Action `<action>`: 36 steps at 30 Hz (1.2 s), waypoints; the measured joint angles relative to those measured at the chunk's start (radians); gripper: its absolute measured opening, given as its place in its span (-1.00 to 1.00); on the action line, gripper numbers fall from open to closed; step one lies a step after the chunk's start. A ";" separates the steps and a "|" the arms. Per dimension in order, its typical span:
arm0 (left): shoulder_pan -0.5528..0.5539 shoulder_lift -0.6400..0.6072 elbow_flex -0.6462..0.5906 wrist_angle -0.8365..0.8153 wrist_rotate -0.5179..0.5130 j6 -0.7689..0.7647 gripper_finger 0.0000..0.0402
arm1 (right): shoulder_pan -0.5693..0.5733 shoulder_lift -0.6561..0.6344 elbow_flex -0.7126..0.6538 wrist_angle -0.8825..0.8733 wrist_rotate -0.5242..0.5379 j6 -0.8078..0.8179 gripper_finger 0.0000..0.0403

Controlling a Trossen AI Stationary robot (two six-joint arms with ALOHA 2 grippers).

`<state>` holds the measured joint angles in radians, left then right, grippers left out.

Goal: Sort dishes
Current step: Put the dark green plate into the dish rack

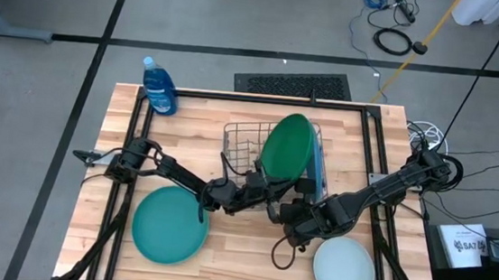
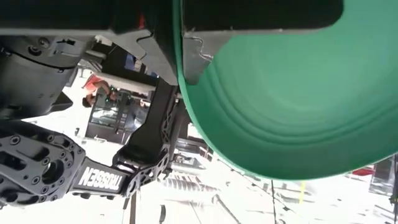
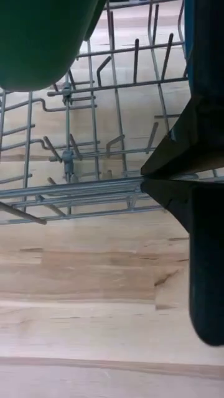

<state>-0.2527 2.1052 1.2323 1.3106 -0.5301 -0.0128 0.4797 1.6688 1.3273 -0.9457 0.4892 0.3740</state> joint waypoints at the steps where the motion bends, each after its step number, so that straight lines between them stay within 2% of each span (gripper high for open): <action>1: 0.000 0.000 -0.001 0.000 0.000 0.000 -1.00 | 0.000 0.000 0.000 0.003 0.001 -0.001 -0.98; 7: -0.005 0.000 -0.001 0.002 -0.006 0.000 -1.00 | 0.001 -0.007 0.000 0.004 -0.001 -0.013 -0.93; 14: -0.012 0.000 0.004 0.047 0.031 -0.010 -1.00 | 0.039 -0.100 0.001 0.003 -0.020 -0.044 -0.65; 21: -0.007 0.004 0.002 0.030 0.063 -0.114 -1.00 | 0.073 -0.235 0.005 -0.002 -0.014 -0.042 -0.44; 25: -0.004 0.004 0.002 0.035 0.061 -0.139 -1.00 | 0.085 -0.300 0.005 -0.011 -0.026 -0.035 -0.40; 31: 0.006 0.004 0.002 0.043 0.055 -0.291 -1.00 | 0.091 -0.418 0.005 -0.030 -0.051 -0.047 -0.42; 36: 0.016 0.004 0.002 0.141 0.046 -0.373 -1.00 | 0.091 -0.523 0.004 -0.030 -0.039 -0.099 -0.42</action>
<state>-0.2369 2.1090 1.2339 1.4515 -0.4842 -0.3854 0.5705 1.1461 1.3315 -0.9756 0.4500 0.2751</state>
